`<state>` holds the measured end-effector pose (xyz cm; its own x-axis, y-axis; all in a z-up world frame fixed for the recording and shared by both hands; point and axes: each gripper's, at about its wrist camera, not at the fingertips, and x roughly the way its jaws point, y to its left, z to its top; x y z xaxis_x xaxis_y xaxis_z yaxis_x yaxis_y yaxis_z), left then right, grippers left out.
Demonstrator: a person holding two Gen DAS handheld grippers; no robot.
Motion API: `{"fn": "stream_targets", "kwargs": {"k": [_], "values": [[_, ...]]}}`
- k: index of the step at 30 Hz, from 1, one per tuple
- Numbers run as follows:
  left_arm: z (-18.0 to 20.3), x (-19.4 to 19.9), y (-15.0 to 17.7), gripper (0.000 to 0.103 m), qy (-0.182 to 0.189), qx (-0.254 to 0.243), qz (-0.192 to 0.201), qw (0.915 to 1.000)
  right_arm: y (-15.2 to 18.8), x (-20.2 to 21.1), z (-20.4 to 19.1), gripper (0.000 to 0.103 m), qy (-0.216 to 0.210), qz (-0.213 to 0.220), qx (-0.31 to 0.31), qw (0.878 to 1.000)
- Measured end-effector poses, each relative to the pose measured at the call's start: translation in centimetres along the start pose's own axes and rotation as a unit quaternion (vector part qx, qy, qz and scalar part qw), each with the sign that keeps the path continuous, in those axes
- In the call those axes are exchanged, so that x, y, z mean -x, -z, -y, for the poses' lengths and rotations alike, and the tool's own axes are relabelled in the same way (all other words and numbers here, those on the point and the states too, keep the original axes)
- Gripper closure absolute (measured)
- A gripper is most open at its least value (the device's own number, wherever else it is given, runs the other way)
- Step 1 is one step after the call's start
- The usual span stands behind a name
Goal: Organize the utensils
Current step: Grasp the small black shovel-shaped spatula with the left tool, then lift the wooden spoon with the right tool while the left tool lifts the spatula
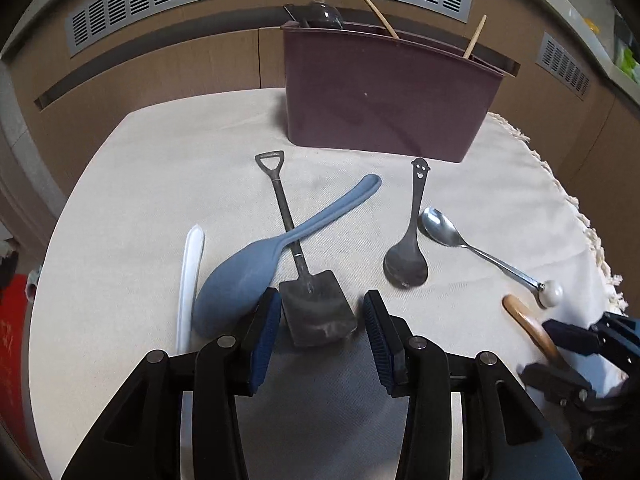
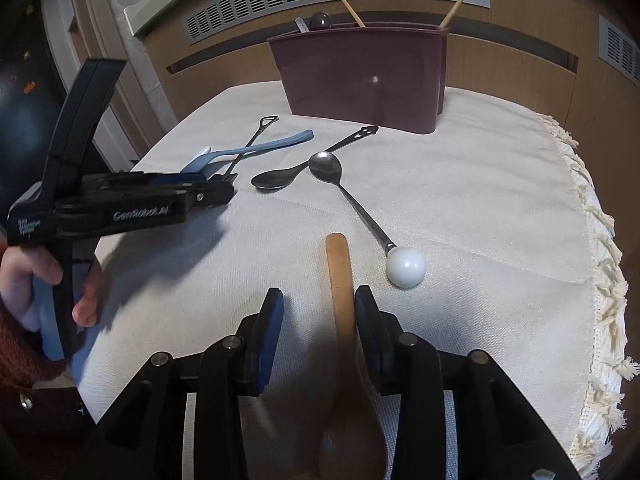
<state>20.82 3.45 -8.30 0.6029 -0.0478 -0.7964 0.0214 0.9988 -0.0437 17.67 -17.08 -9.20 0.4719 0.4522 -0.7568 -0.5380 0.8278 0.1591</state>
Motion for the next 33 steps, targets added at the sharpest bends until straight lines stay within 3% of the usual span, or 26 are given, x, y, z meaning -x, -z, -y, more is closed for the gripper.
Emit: {"fn": "stream_targets", "kwargs": {"k": [4, 9, 15, 21, 27, 33], "values": [[0.6, 0.0, 0.2, 0.059, -0.029, -0.002, 0.009, 0.9995, 0.0, -0.2, -0.9, 0.066, 0.021, -0.003, 0.022, 1.0], [-1.0, 1.5, 1.0, 0.07, -0.01, 0.011, 0.027, 0.9995, -0.5, -0.4, -1.3, 0.065, 0.018, -0.023, 0.063, 0.998], [-3.2, 7.8, 1.4, 0.07, 0.03, 0.009, 0.082, 0.9962, -3.1, -1.7, 0.2, 0.088, 0.03, -0.049, 0.052, 0.997], [-3.4, 13.3, 0.4, 0.07, 0.033, -0.012, 0.124, 0.9916, -3.7, -2.2, -1.1, 0.093, 0.065, -0.067, 0.078, 0.993], [-4.3, 15.8, -0.8, 0.071, 0.069, 0.008, 0.108, 0.9917, -4.1, 2.8, -0.9, 0.093, 0.031, -0.005, 0.031, 0.999], [-3.0, 18.5, -0.2, 0.071, 0.072, -0.023, 0.122, 0.9896, -4.8, 7.9, 0.3, 0.093, -0.01, 0.051, -0.014, 0.999]]}}
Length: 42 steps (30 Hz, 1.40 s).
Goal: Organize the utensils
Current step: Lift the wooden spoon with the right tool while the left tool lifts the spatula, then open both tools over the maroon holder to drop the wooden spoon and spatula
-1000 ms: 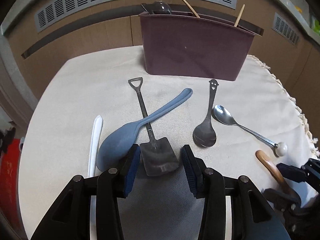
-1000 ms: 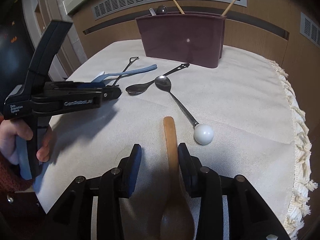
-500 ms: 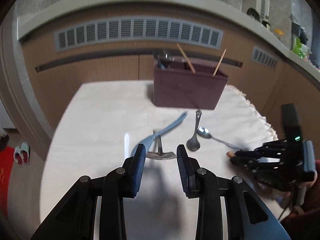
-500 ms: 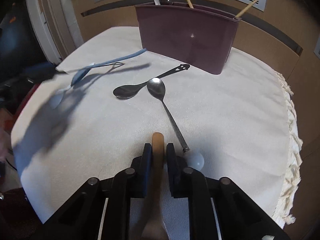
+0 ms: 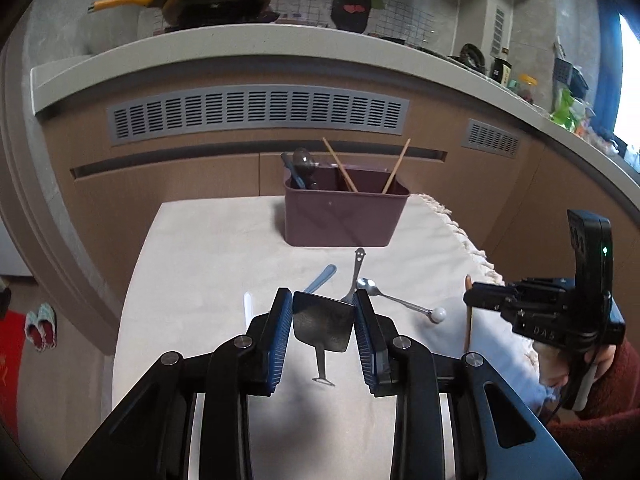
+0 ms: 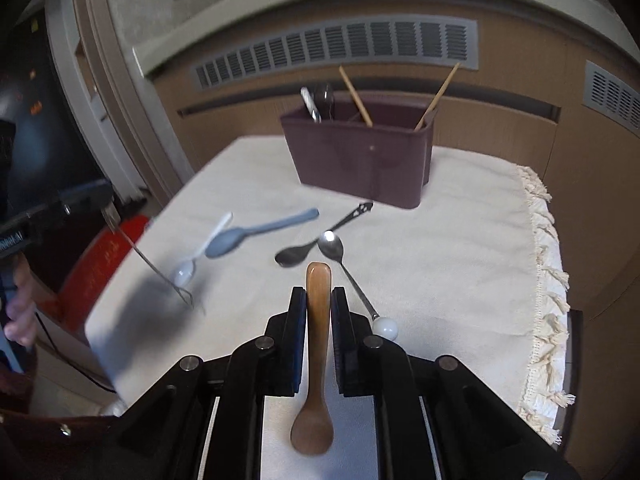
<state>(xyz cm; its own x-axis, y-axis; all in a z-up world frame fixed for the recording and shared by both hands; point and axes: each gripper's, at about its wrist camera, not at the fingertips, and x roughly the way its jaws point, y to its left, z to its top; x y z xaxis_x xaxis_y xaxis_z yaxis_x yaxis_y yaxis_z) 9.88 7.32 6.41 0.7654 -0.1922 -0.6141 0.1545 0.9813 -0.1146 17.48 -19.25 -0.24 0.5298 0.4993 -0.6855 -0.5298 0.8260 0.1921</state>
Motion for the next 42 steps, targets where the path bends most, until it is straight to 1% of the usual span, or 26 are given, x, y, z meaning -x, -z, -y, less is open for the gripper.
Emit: {"fn": "stream_targets", "kwargs": {"k": [3, 5, 7, 9, 11, 12, 14, 16, 17, 19, 23, 26, 28, 30, 32, 36, 38, 39, 40, 42], "values": [[0.6, 0.6, -0.2, 0.071, 0.011, -0.006, 0.009, 0.9999, -0.4, 1.1, 0.0, 0.093, 0.01, 0.019, -0.006, 1.0], [0.5, 1.1, -0.8, 0.071, 0.025, 0.001, 0.018, 0.9995, -0.7, 1.7, 0.0, 0.093, 0.013, 0.031, -0.01, 0.999], [0.3, 2.1, -2.8, 0.071, 0.042, 0.009, 0.041, 0.9982, -1.4, 2.6, -0.2, 0.093, 0.016, 0.05, -0.014, 0.999], [0.2, 3.4, -5.6, 0.071, 0.049, 0.005, 0.077, 0.9958, -3.2, 4.4, -0.2, 0.093, 0.014, 0.085, -0.014, 0.996], [0.4, 4.8, -9.0, 0.071, 0.061, -0.005, 0.116, 0.9914, -6.4, 6.8, -0.7, 0.093, 0.026, 0.132, 0.001, 0.991], [0.4, 5.3, -10.9, 0.071, 0.067, -0.01, 0.133, 0.9888, -7.7, 7.9, -0.9, 0.093, 0.036, 0.147, 0.006, 0.988], [0.4, 5.4, -14.1, 0.071, 0.074, -0.015, 0.152, 0.9854, -12.0, 10.8, -1.5, 0.093, 0.072, 0.207, 0.027, 0.975], [0.2, 4.2, -17.2, 0.071, 0.077, -0.017, 0.161, 0.9838, -15.4, 12.5, -1.8, 0.093, 0.096, 0.251, 0.037, 0.963], [0.0, 3.4, -18.2, 0.071, 0.073, -0.015, 0.161, 0.9842, -16.9, 12.9, -1.8, 0.093, 0.104, 0.266, 0.041, 0.957], [-0.7, 0.7, -20.1, 0.071, 0.078, -0.005, 0.149, 0.9857, -19.3, 12.5, -1.3, 0.093, 0.101, 0.278, 0.043, 0.954], [-2.1, -4.8, -21.6, 0.071, 0.085, 0.016, 0.114, 0.9897, -22.1, 8.7, 0.4, 0.092, 0.105, 0.269, 0.027, 0.957], [-2.7, -8.5, -21.5, 0.071, 0.081, 0.017, 0.091, 0.9924, -22.7, 4.9, 2.1, 0.093, 0.106, 0.245, 0.015, 0.964], [-3.2, -11.1, -21.5, 0.071, 0.081, 0.021, 0.068, 0.9941, -22.7, 3.0, 2.9, 0.092, 0.11, 0.232, 0.011, 0.967], [-3.3, -13.0, -21.1, 0.071, 0.083, 0.028, 0.053, 0.9947, -22.9, 0.7, 3.4, 0.093, 0.112, 0.216, 0.014, 0.97], [-3.6, -14.9, -20.9, 0.071, 0.088, 0.034, 0.038, 0.9948, -22.6, -1.3, 3.9, 0.092, 0.112, 0.204, 0.012, 0.972], [-3.4, -18.8, -19.4, 0.071, 0.096, 0.035, 0.007, 0.9947, -21.5, -4.8, 4.9, 0.092, 0.107, 0.175, 0.003, 0.979], [-3.0, -20.4, -18.6, 0.07, 0.098, 0.033, -0.011, 0.9946, -20.5, -6.8, 5.4, 0.092, 0.109, 0.151, 0.001, 0.982], [-2.8, -21.0, -18.2, 0.07, 0.093, 0.028, -0.017, 0.9952, -20.0, -7.8, 5.6, 0.089, 0.097, 0.134, 0.009, 0.986], [-2.6, -21.4, -17.8, 0.07, 0.088, 0.023, -0.02, 0.9957, -19.5, -8.7, 6.0, 0.089, 0.076, 0.115, 0.009, 0.99], [-2.6, -21.6, -17.7, 0.069, 0.094, 0.029, -0.018, 0.995, -18.9, -10.0, 6.6, 0.087, 0.054, 0.077, -0.003, 0.996]]}}
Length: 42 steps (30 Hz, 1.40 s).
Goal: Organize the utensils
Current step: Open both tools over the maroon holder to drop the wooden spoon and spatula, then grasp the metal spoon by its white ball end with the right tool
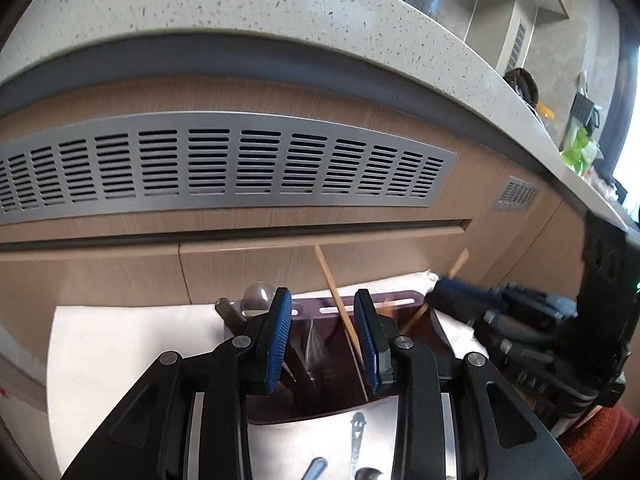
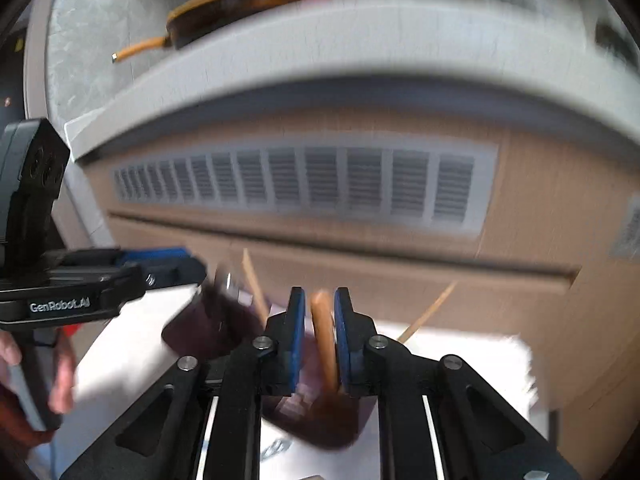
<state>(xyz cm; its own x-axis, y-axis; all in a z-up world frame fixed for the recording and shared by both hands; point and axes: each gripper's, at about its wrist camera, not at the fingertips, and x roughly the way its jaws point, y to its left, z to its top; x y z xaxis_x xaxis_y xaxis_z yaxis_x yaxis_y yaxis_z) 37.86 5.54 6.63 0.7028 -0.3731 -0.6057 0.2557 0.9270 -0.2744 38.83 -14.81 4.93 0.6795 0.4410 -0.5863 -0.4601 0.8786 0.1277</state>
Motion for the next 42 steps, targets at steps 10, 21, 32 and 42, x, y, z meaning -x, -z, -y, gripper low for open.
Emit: {"fn": "stream_targets", "kwargs": {"k": [10, 21, 32, 42], "values": [[-1.2, 5.6, 4.4, 0.063, -0.009, 0.027, 0.007, 0.9996, 4.1, 5.2, -0.7, 0.083, -0.026, -0.034, 0.043, 0.998], [-5.0, 8.2, 18.7, 0.063, -0.08, 0.087, -0.083, 0.9895, 18.4, 6.5, -2.3, 0.083, -0.048, -0.182, 0.058, 0.98], [-5.9, 9.8, 23.3, 0.06, -0.099, 0.101, -0.096, 0.9853, 19.3, 5.4, -3.7, 0.082, -0.008, -0.189, 0.096, 0.977], [-4.3, 8.9, 22.0, 0.06, -0.107, 0.066, -0.096, 0.9874, 18.6, 7.7, -2.8, 0.083, 0.003, -0.171, 0.078, 0.982]]}}
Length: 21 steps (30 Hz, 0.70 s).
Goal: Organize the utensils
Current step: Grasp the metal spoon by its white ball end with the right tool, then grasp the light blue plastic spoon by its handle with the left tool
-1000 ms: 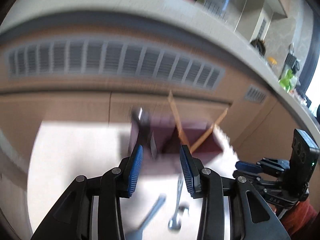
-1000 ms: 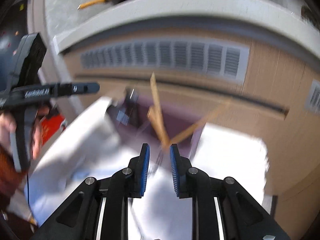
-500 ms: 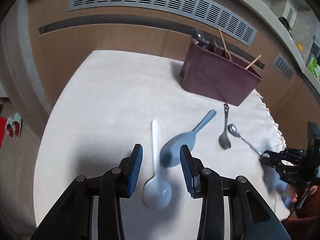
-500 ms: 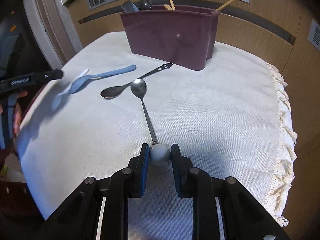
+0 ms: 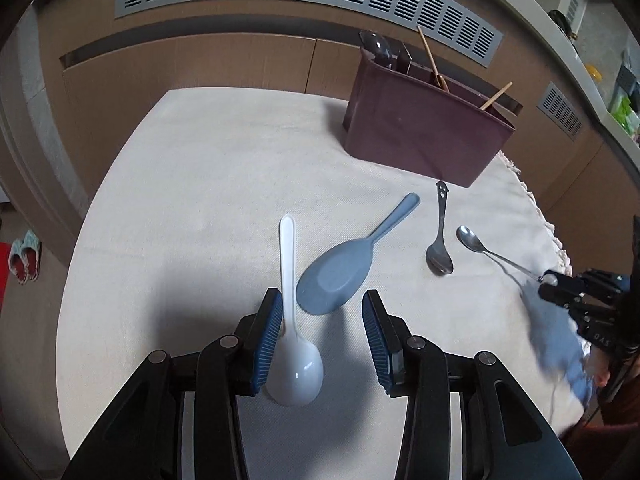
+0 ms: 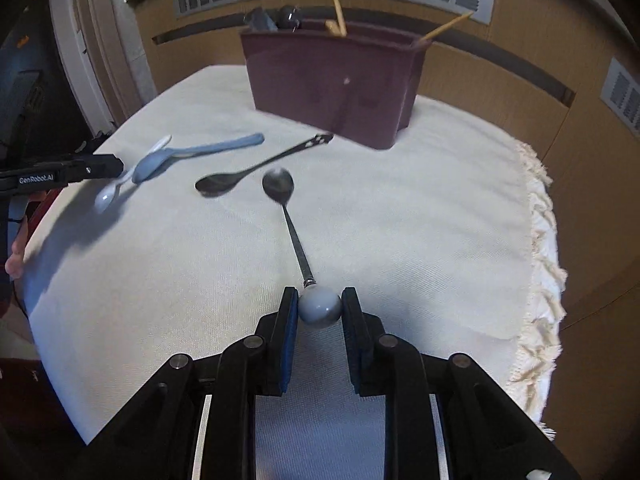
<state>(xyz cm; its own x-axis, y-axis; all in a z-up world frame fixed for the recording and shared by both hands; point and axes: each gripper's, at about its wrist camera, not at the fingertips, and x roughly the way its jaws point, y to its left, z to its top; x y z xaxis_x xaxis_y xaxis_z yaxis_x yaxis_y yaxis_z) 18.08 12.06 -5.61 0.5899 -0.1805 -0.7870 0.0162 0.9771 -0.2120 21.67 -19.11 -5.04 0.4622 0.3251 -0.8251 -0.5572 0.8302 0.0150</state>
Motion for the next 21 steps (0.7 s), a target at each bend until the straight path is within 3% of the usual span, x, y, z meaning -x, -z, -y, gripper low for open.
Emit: {"fn": "stream_targets", "kwargs": {"k": [10, 21], "values": [[1.0, -0.5, -0.9, 0.06, 0.007, -0.013, 0.002, 0.9999, -4.0, 7.0, 1.3, 0.083, -0.002, 0.124, -0.031, 0.992], [0.4, -2.5, -2.9, 0.06, 0.014, -0.019, 0.0, 0.9997, -5.2, 6.7, 0.1, 0.083, -0.028, 0.13, -0.022, 0.991]]}}
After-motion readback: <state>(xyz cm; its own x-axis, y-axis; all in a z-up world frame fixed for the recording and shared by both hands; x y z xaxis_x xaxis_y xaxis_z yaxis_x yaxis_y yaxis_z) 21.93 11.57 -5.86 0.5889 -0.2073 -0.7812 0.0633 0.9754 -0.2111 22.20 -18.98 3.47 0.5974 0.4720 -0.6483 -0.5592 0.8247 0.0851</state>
